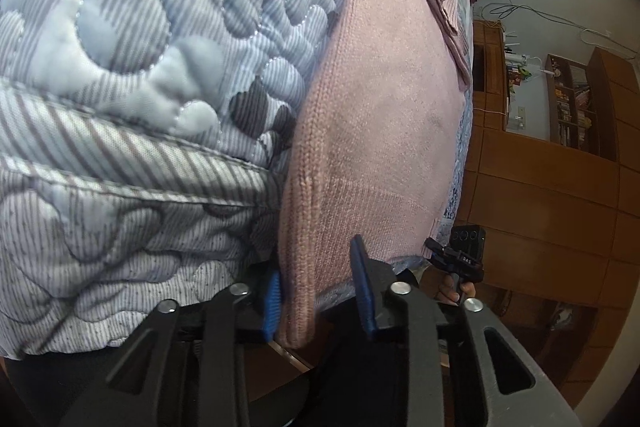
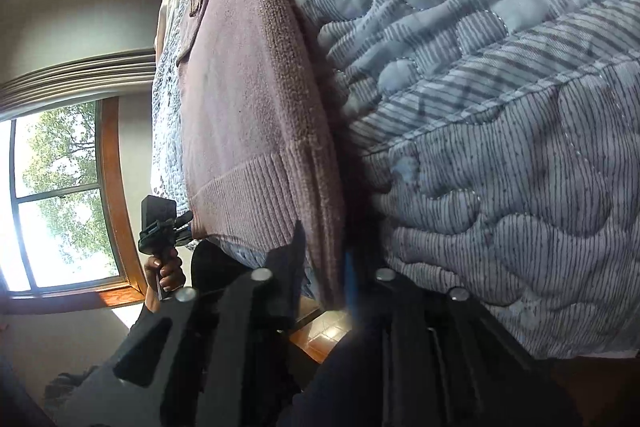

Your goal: Fold small clothes

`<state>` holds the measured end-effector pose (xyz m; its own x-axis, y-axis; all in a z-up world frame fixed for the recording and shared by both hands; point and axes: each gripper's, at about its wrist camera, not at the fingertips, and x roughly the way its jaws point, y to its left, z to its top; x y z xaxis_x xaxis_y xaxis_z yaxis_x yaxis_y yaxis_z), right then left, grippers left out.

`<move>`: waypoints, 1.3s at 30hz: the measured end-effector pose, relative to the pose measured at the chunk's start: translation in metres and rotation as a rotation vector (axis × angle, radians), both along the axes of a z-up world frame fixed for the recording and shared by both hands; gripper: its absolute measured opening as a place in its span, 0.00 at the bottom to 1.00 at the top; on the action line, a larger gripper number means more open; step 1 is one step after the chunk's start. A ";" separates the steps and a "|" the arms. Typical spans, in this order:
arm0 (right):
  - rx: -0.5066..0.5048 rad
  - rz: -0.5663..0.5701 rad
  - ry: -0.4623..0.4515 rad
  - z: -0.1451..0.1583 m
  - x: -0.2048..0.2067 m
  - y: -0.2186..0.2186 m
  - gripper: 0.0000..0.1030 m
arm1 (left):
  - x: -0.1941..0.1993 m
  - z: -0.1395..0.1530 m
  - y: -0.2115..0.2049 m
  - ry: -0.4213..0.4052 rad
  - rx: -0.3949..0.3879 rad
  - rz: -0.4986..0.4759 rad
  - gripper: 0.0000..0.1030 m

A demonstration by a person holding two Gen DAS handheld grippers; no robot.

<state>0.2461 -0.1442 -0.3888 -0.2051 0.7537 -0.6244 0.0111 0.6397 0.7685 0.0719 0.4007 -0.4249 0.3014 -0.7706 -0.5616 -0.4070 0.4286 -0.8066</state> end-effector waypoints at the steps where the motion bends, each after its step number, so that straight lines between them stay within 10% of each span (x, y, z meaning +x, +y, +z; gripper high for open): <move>1: 0.012 0.001 -0.006 0.003 -0.001 0.000 0.10 | -0.002 0.001 0.001 0.002 0.006 0.005 0.08; 14: 0.325 -0.145 -0.235 0.128 0.019 -0.013 0.07 | -0.009 0.112 0.028 -0.264 -0.116 0.215 0.07; 25: 0.373 -0.146 -0.434 0.221 0.131 0.040 0.07 | 0.108 0.203 0.078 -0.452 -0.118 0.300 0.07; 39: 0.127 -0.259 -0.316 0.135 0.319 0.092 0.07 | 0.294 0.128 0.138 -0.274 -0.032 0.401 0.07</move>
